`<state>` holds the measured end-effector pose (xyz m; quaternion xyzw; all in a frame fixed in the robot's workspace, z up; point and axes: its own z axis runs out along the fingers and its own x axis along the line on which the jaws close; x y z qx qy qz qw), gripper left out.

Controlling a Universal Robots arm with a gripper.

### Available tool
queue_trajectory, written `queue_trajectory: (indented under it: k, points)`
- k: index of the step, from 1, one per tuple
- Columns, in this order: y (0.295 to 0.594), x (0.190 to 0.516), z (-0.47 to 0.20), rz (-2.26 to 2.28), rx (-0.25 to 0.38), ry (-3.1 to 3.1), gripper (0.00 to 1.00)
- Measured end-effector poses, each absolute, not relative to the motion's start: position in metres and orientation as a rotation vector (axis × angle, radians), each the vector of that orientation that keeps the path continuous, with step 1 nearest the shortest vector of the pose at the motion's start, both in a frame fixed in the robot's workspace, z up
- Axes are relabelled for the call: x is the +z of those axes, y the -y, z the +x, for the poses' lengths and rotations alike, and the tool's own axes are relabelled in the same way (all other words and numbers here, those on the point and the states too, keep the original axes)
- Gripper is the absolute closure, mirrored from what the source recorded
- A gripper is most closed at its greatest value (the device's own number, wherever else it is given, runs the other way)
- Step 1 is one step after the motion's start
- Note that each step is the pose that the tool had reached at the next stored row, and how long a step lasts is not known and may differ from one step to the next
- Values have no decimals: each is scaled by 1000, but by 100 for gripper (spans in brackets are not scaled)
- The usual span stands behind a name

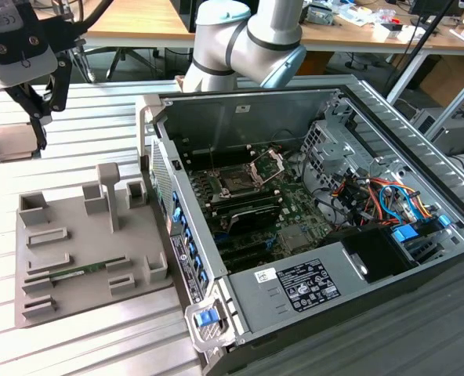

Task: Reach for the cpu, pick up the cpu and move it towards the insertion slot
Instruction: 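Pick up the cpu and move it towards the insertion slot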

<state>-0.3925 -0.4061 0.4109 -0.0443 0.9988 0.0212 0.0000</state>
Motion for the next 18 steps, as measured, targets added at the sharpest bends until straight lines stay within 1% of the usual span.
queue_trajectory:
  k: [18]
  points:
    - [406, 411, -374, -139, 67, -3138, 45]
